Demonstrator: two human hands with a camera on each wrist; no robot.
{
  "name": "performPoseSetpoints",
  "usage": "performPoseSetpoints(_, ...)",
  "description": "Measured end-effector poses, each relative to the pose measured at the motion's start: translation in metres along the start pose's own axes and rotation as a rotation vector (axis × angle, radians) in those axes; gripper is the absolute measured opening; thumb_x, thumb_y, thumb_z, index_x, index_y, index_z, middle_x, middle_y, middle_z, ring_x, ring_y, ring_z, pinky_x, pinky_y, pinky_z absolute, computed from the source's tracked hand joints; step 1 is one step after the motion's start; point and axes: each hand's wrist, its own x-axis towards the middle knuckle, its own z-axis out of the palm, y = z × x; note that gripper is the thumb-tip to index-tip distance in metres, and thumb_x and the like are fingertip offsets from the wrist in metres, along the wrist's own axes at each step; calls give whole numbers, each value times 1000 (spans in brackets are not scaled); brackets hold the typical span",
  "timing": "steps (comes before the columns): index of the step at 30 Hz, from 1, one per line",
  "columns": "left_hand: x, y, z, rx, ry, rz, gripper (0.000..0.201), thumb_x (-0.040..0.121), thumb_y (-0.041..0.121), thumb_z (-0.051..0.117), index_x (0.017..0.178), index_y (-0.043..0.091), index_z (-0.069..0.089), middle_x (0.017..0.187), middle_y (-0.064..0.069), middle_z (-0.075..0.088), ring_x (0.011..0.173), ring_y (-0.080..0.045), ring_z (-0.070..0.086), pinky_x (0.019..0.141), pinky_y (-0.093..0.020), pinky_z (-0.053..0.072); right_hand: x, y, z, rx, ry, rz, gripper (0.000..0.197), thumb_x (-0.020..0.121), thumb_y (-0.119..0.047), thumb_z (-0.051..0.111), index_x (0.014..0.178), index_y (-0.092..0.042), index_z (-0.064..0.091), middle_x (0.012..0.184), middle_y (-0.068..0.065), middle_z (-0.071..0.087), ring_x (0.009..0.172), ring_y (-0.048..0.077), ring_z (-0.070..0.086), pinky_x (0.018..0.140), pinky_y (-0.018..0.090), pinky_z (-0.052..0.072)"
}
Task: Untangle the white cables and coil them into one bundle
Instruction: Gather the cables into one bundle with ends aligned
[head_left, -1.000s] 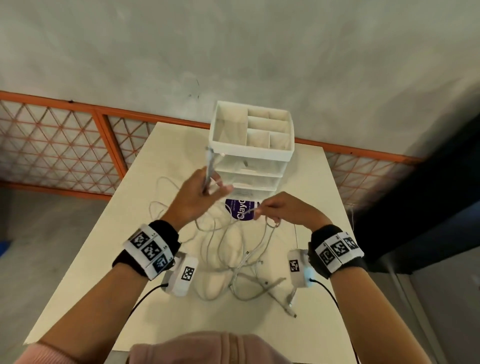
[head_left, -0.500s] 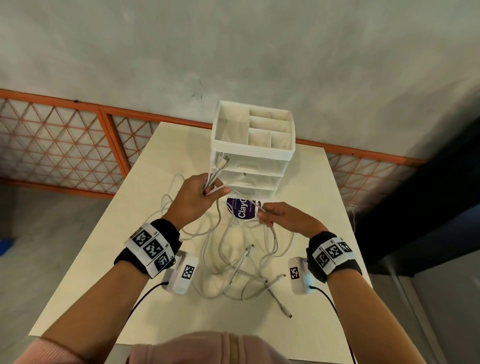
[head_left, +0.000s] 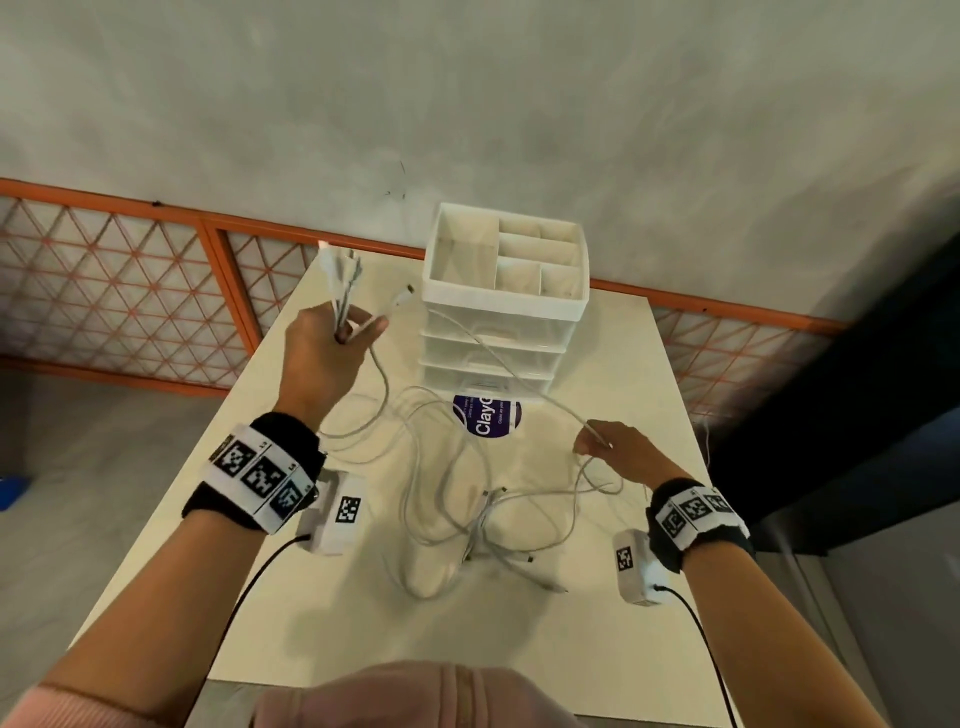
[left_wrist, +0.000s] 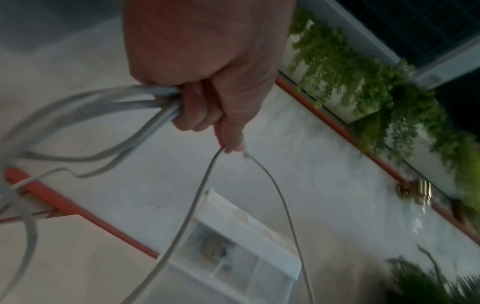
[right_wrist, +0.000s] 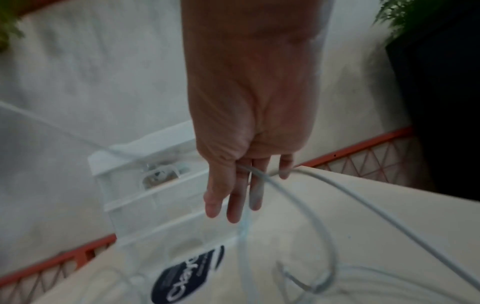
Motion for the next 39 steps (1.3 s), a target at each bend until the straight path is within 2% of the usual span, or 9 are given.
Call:
performPoseSetpoints(5,-21,-6,26,-15,-64,-18,18,74,24,77,80,11,65,51,2,32,43,-9,36,44,-13,29,-7,-41,-15,177,34,-136,23,93,-20,55,73,-27,63,67,-6,64,65,-4,60,74,30,44)
performPoseSetpoints(9,-34,7,46,-53,-129,37,23,83,30,69,68,15,60,48,3,29,43,-8,37,48,-17,28,-18,-84,-27,244,-33,-263,24,96,-24,51,93,-9,69,54,-2,51,45,1,47,56,16,41)
performPoseSetpoints(14,-46,29,59,-350,-306,-94,43,96,39,46,61,21,28,51,9,22,44,-7,21,48,-27,22,-27,-125,-35,292,-56,-369,25,95,-31,53,97,-13,70,52,-2,48,44,3,42,51,14,37)
performPoseSetpoints(19,-53,19,67,-337,-595,17,31,94,27,53,68,18,40,58,11,60,59,-1,55,63,-20,42,-24,-135,-29,320,-68,-381,26,93,-31,56,87,-10,69,48,-10,50,47,4,42,53,14,34)
performPoseSetpoints(26,-27,-20,40,-219,-201,0,34,91,33,51,60,32,37,53,10,55,69,-27,54,77,-41,43,-20,-49,-11,213,-62,-86,30,94,-27,54,66,-17,60,61,-6,53,57,6,50,58,19,39)
performPoseSetpoints(29,-23,-27,34,-41,-203,-21,36,92,27,55,64,19,34,52,15,60,59,-8,56,67,-25,43,-15,-20,4,362,-35,36,30,92,-11,57,63,-13,56,61,-5,60,53,9,51,60,27,39)
performPoseSetpoints(32,-32,-27,37,76,-255,-38,37,89,19,58,63,19,32,55,12,59,51,2,54,53,-8,36,-17,-28,8,290,4,31,24,83,-22,70,66,-15,56,58,-5,58,49,6,52,50,15,42)
performPoseSetpoints(36,-29,-32,30,231,-201,-163,38,79,18,64,56,19,33,61,-2,56,66,-26,53,64,-27,38,-26,-49,19,259,-447,-2,14,80,-28,72,86,-15,72,75,-3,66,63,4,59,60,14,47)
performPoseSetpoints(39,-25,-33,21,352,-285,-243,39,74,21,66,55,18,33,58,2,45,65,-25,46,61,-29,33,-29,-50,44,91,-671,87,25,89,-36,60,100,-18,73,85,-8,69,73,3,62,70,19,48)
